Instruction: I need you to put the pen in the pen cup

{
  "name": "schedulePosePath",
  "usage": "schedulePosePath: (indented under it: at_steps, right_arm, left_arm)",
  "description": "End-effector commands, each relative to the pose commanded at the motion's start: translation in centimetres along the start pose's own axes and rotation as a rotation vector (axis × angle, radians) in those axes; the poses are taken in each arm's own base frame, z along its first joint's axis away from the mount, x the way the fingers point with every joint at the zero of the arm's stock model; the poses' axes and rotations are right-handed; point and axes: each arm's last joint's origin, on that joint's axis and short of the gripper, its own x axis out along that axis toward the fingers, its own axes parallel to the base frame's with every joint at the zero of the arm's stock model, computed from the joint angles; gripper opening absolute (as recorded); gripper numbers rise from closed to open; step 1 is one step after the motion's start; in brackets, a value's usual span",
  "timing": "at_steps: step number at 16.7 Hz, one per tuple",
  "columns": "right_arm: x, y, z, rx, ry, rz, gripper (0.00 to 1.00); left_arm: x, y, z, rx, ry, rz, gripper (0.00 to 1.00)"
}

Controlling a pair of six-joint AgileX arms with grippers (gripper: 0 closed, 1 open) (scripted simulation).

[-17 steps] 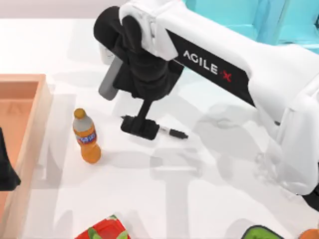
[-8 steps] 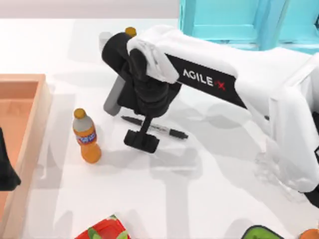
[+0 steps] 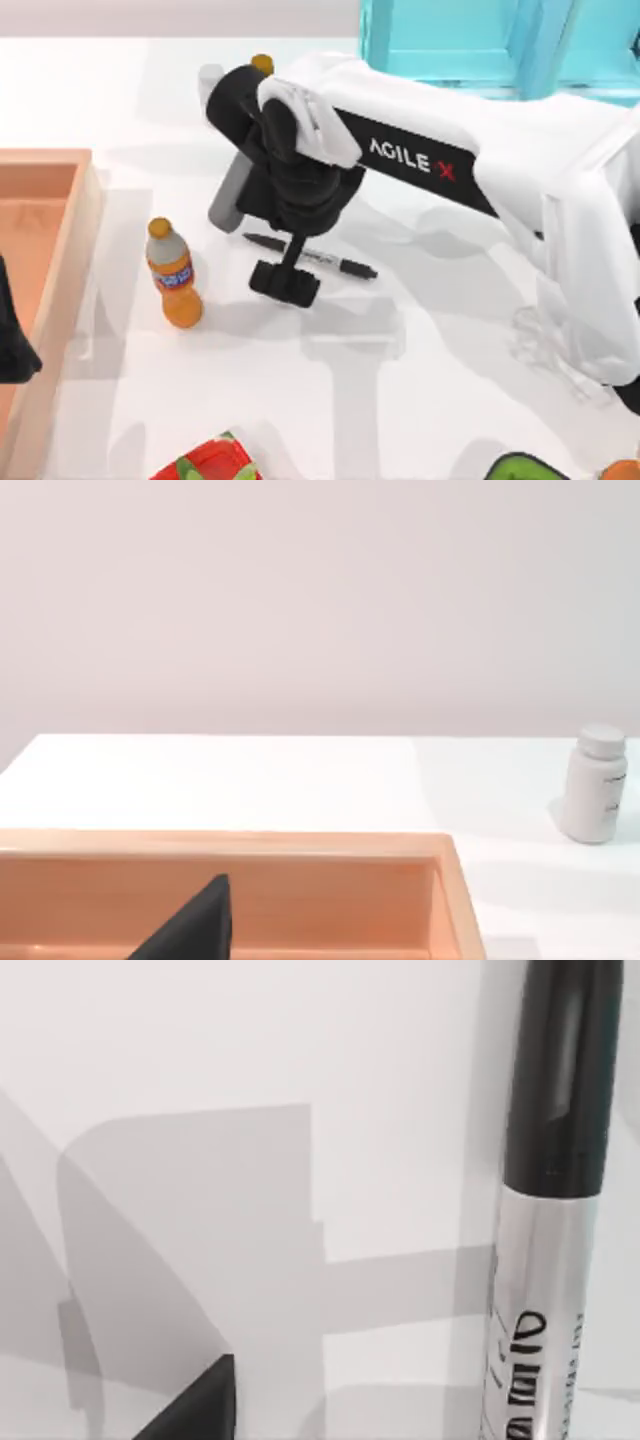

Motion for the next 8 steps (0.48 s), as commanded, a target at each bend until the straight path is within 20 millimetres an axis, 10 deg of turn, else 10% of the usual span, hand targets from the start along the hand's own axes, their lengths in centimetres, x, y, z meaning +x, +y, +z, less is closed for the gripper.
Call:
schedulePosePath:
  at_steps: [8]
  right_arm:
    - [0.0,0.0,0.0,0.0,0.0,0.0,0.17]
  left_arm:
    - [0.0,0.0,0.0,0.0,0.0,0.0,1.0]
